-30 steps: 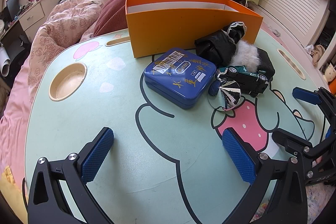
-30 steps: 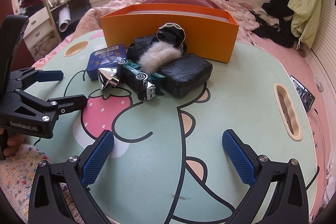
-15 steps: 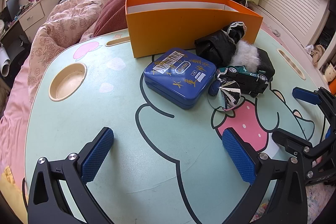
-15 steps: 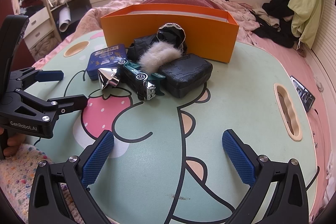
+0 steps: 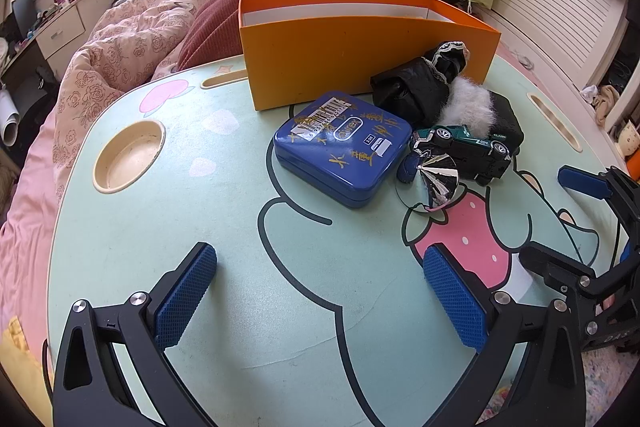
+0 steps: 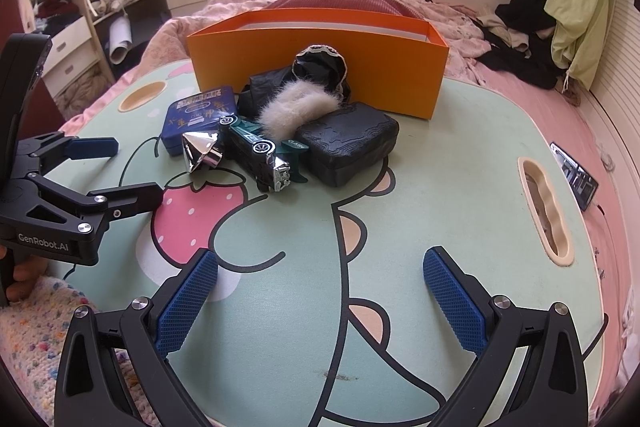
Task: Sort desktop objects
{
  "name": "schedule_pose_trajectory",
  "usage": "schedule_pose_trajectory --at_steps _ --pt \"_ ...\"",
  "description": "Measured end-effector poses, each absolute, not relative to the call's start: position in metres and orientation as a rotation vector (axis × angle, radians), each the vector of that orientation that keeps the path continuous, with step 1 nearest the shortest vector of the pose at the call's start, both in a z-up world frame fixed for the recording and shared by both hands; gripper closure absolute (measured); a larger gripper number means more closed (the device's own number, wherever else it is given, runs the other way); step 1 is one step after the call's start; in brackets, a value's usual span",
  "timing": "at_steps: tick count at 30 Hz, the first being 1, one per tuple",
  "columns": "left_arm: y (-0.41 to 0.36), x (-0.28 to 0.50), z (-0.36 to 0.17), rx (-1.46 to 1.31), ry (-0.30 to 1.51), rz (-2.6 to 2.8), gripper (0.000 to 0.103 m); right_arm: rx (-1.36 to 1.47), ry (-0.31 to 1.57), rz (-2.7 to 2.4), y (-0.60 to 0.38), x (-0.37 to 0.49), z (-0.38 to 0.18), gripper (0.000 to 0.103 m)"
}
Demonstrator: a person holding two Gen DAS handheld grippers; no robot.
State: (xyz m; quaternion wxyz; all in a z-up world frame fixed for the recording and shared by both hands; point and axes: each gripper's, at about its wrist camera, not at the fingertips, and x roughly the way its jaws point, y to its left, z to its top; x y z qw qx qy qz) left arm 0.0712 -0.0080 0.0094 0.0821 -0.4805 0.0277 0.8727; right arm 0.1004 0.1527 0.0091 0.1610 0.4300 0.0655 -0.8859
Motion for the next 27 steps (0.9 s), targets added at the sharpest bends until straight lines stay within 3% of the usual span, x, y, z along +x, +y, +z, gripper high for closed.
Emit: schedule_pose_trajectory --at_steps 7,14,23,27 --pt "-0.009 0.071 0.009 -1.435 0.082 2.607 0.000 1.232 0.096 -2.538 0.163 0.097 0.015 0.000" --pt "-0.009 0.071 0.009 -1.435 0.082 2.606 0.000 1.217 -0.123 -2.552 0.185 0.078 0.033 0.002" --pt "-0.010 0.071 0.009 -1.434 0.082 2.606 0.000 1.247 -0.213 -2.629 0.187 0.024 0.049 0.027" --pt "-0.010 0.071 0.009 -1.434 0.081 2.606 0.000 1.291 -0.162 -2.663 0.172 0.005 0.045 0.031"
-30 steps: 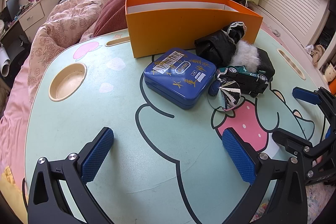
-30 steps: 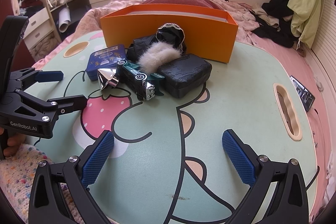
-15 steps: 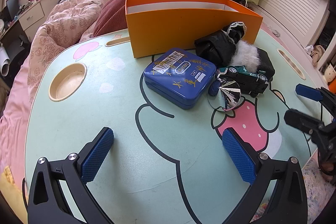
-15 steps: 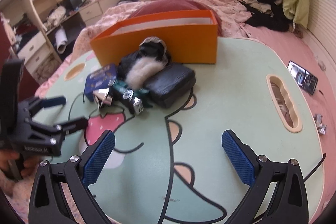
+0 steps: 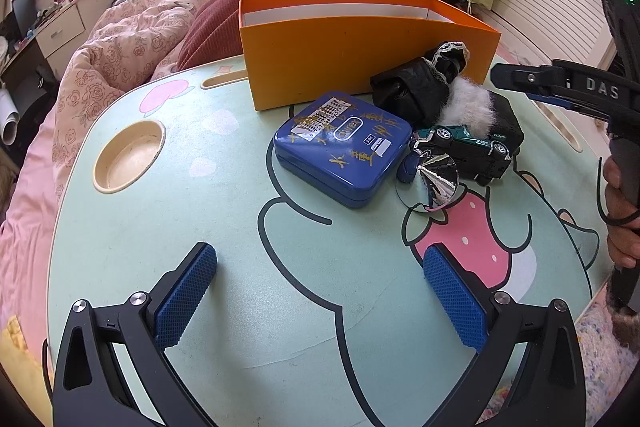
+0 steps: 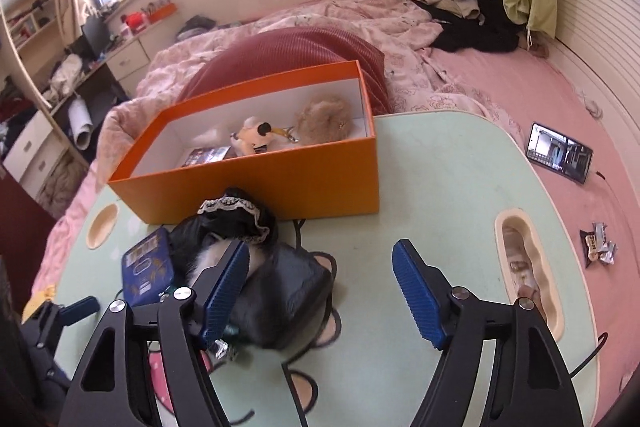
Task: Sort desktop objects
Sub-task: 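Grasp the black textured case on the table with the right gripper, then lift the black case with the right gripper while the left gripper grasps the blue tin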
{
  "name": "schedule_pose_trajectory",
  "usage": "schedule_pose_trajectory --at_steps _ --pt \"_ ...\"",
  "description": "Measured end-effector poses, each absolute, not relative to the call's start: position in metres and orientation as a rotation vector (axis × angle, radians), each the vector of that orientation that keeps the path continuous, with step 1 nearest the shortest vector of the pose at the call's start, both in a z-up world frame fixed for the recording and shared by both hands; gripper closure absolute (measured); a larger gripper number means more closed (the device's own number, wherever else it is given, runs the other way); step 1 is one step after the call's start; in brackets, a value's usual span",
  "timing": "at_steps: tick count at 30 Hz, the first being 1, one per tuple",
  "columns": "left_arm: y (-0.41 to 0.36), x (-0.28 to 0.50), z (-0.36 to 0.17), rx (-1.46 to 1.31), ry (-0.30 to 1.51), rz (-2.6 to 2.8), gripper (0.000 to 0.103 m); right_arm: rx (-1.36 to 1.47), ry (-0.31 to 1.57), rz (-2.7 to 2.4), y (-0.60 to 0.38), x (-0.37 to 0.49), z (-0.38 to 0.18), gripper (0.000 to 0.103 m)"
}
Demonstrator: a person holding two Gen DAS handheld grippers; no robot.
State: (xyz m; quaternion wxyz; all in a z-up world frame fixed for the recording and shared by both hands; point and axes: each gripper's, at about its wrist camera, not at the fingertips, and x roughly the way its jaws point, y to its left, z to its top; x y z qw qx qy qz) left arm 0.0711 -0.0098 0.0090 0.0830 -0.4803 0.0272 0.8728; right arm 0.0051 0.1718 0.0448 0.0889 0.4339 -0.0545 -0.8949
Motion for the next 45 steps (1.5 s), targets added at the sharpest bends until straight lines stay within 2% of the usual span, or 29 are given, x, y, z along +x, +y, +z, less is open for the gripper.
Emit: schedule_pose_trajectory --at_steps 4,6,11,13,19,23,33,39,45 --pt "-0.010 0.071 0.009 -1.434 0.082 2.606 0.000 1.354 -0.057 -2.631 0.159 0.003 0.028 0.041" --pt "-0.010 0.071 0.009 -1.434 0.081 2.606 0.000 1.383 0.003 -2.616 0.157 0.007 0.018 0.050" --pt "-0.010 0.070 0.009 -1.434 0.083 2.606 0.000 1.334 0.098 -2.647 0.167 0.028 0.014 0.065" --pt "-0.010 0.070 0.009 -1.434 0.084 2.606 0.000 1.322 0.121 -2.652 0.173 0.034 0.013 0.065" --pt "-0.009 0.070 0.009 -1.434 0.083 2.606 0.000 1.154 -0.093 -2.693 0.200 0.053 0.031 0.065" --pt "-0.009 0.070 0.009 -1.434 0.083 2.607 0.000 1.055 -0.152 -2.683 0.206 0.072 0.043 0.065" --pt "-0.012 0.069 0.011 -1.448 0.068 2.617 0.000 1.075 -0.011 -2.619 0.188 0.107 0.027 0.065" --pt "-0.026 0.056 0.030 -1.390 -0.019 2.659 0.000 1.129 0.048 -2.607 0.180 0.103 0.015 0.065" --pt "-0.011 0.015 0.040 -1.361 0.104 2.515 0.000 1.124 0.032 -2.606 0.181 0.103 0.013 0.065"
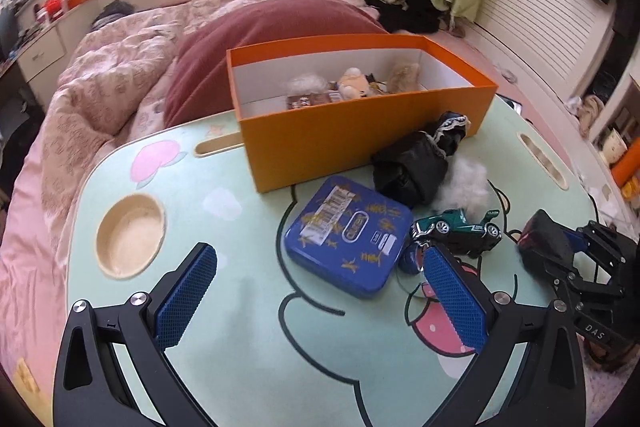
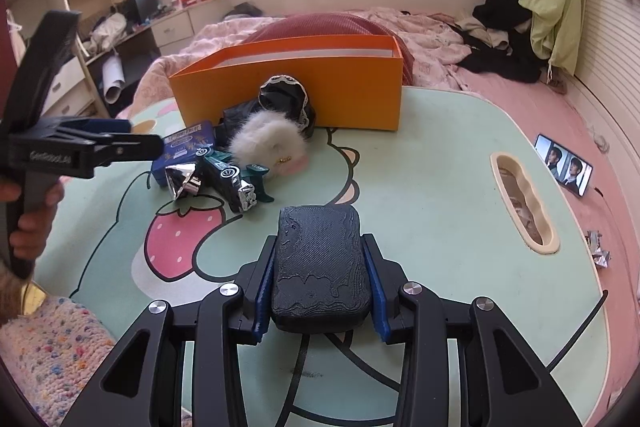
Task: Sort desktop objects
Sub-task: 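Lift the black case with the right gripper while the left gripper grasps the blue tin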
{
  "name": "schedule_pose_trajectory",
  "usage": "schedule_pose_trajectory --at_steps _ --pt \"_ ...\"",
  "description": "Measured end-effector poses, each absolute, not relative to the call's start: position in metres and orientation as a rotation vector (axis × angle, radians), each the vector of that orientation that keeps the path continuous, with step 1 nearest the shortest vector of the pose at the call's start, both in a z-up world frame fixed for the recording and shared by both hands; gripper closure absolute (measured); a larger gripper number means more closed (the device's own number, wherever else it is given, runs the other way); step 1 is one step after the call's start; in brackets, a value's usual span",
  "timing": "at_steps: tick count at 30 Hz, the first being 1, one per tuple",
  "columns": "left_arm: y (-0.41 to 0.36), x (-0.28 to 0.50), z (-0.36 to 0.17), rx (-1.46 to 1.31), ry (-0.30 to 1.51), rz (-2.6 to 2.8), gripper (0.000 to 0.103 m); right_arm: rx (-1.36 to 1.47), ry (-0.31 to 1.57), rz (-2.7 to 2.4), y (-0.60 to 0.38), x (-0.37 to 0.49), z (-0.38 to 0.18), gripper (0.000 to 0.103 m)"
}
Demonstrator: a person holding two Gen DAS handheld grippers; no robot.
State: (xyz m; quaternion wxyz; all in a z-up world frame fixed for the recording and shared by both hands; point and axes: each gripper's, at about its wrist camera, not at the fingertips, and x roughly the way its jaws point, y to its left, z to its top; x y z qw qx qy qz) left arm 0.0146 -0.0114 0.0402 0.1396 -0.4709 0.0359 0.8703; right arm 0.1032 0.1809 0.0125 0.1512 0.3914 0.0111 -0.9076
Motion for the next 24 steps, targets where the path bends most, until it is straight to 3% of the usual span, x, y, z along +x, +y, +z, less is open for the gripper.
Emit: schedule_pose_trajectory --at_steps 3,5,12,14,24 --pt "-0.006 -0.007 0.034 -1.400 0.111 2.458 0.001 1.122 0.025 -2.605 0.181 0.104 0.012 0.065" --pt "-0.003 -0.015 0.027 -1.422 0.128 2.427 0.009 1.121 0.022 -2.604 0.182 0.103 0.012 0.065" --pt "0.010 -0.010 0.010 -1.435 0.206 2.395 0.017 1.116 0.007 -2.600 0.183 0.104 0.012 0.064" --pt "0.010 -0.003 0.014 -1.399 0.208 2.406 0.027 1.115 0.006 -2.601 0.183 0.104 0.012 0.064" --pt "-0.001 0.036 0.036 -1.251 0.119 2.494 0.027 1.113 0.001 -2.595 0.183 0.104 0.013 0.065"
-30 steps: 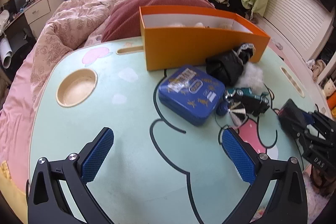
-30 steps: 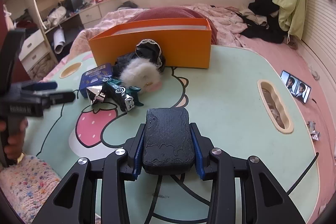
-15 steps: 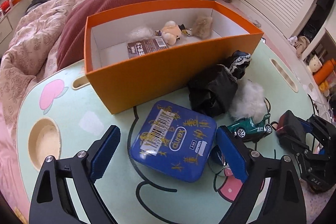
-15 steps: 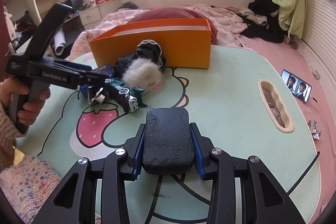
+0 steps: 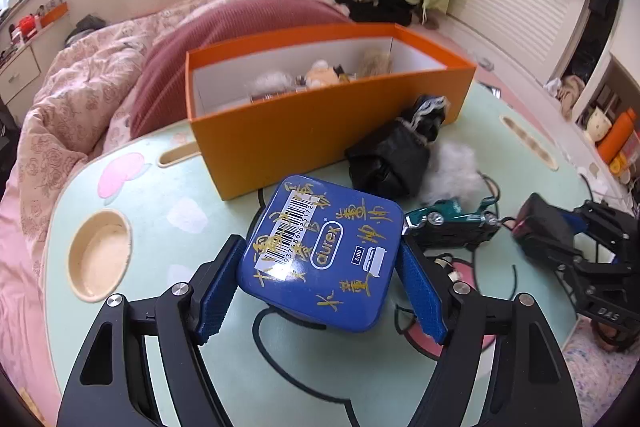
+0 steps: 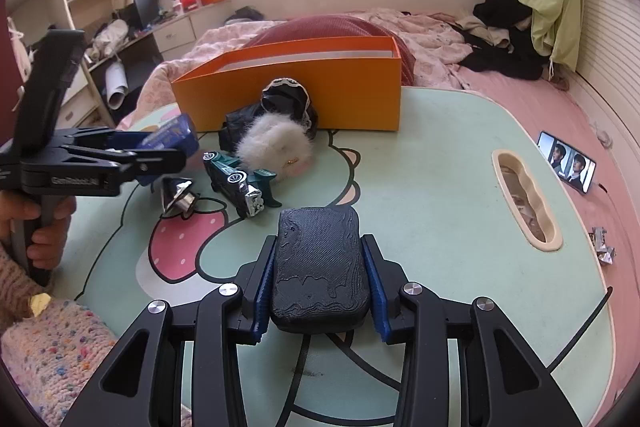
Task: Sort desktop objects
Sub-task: 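Lift the black case with the right gripper while the left gripper grasps the blue tin, then drop the black case and blue tin into the orange box, both grippers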
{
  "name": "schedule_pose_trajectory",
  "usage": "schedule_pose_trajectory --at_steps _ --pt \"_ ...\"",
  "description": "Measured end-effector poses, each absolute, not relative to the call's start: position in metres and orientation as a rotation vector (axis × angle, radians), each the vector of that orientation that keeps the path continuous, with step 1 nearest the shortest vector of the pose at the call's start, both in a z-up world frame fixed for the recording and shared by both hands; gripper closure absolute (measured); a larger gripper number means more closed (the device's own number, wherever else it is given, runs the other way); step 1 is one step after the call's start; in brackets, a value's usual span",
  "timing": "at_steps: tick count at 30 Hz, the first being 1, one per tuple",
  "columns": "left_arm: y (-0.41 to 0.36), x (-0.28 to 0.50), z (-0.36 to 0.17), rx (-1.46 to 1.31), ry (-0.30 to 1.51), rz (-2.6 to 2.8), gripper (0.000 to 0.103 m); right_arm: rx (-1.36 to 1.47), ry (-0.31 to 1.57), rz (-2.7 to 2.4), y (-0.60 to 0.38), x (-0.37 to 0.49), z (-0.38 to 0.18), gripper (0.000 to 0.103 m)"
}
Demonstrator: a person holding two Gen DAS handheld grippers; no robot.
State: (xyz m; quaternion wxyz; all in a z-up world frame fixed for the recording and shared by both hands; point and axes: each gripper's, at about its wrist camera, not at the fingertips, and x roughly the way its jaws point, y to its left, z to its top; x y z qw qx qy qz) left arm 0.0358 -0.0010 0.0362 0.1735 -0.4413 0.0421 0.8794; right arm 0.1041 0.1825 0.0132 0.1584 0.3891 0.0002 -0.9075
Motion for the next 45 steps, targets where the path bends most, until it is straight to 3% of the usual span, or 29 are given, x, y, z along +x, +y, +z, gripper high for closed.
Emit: schedule_pose_trajectory --at_steps 9,16,27,32,38,45 --pt "-0.014 0.042 0.079 -1.114 0.035 2.556 0.027 1.035 -0.154 -2.571 0.192 0.090 0.044 0.065" --pt "-0.009 -0.005 0.104 -1.062 -0.017 2.601 0.027 0.938 -0.159 -2.593 0.178 0.029 0.090 0.065" --pt "-0.013 -0.080 0.074 -1.219 -0.186 2.659 0.027 1.095 -0.200 -2.572 0.160 -0.080 0.077 0.061" --pt "-0.018 -0.060 0.082 -1.141 -0.188 2.669 0.027 1.048 -0.217 -2.579 0.170 -0.059 0.079 0.050" --pt "-0.032 -0.025 0.091 -1.117 -0.232 2.647 0.027 0.988 -0.171 -2.570 0.175 -0.009 0.084 0.043" --pt "-0.031 0.033 0.078 -1.163 -0.139 2.620 0.023 1.009 -0.143 -2.542 0.179 0.050 0.072 0.036"
